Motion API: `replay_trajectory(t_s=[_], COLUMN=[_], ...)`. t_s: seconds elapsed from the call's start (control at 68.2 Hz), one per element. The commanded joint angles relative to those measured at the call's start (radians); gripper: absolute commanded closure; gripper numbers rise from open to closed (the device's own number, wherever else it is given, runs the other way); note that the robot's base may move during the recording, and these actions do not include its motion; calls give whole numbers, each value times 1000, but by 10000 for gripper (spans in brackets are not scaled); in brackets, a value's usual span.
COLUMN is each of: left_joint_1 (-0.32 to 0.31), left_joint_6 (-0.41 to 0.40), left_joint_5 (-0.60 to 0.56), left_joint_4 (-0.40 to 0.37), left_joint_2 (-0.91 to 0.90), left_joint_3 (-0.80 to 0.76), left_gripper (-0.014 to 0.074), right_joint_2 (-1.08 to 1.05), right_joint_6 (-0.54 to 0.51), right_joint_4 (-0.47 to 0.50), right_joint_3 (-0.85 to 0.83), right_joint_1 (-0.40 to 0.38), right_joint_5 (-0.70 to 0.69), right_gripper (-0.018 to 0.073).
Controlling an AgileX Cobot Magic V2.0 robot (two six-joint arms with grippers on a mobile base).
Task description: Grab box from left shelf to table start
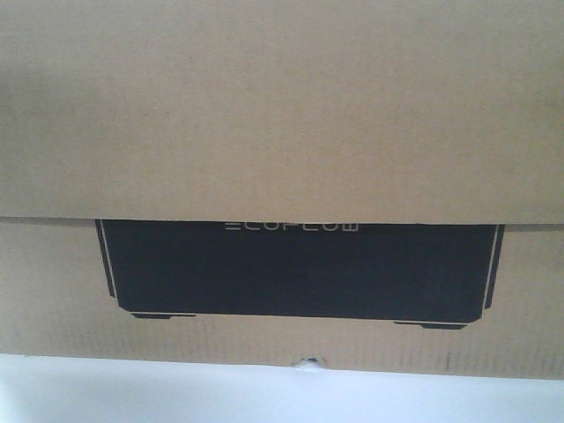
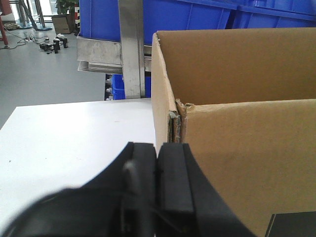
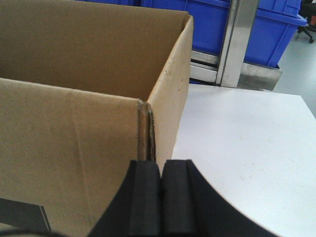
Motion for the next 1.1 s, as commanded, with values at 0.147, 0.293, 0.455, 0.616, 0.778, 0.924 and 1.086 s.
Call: replay_trajectory(t_s=[0.147, 0.293, 0.455, 0.616, 0.778, 0.924, 1.086], left_joint_1=[-5, 8, 98, 192, 267, 284, 282], left_joint_6=[0, 50, 177, 177, 177, 177, 177], left_joint_5=[-91, -72, -106, -106, -136, -271, -289], left_joint_4=[-15, -176, -263, -263, -263, -263, -261], left_joint_2=[9, -14, -100, -223, -239, -239, -239], left_joint_3=[-25, -19, 66, 179, 273, 380, 412], left_gripper=[695, 695, 695, 695, 695, 695, 696], right_joint_2=[10, 10, 10, 10, 10, 10, 10], right_joint_6=[-3, -3, -3, -3, -3, -3, -3], right_joint_4=[-13, -13, -13, -13, -13, -13, -13], right_joint_3=[-26, -26, -26, -26, -26, -26, -26], right_joint_1=[1, 1, 1, 1, 1, 1, 1], right_joint_5=[-93, -93, -93, -93, -93, -92, -93], right_gripper=[508, 508, 508, 508, 508, 508, 508])
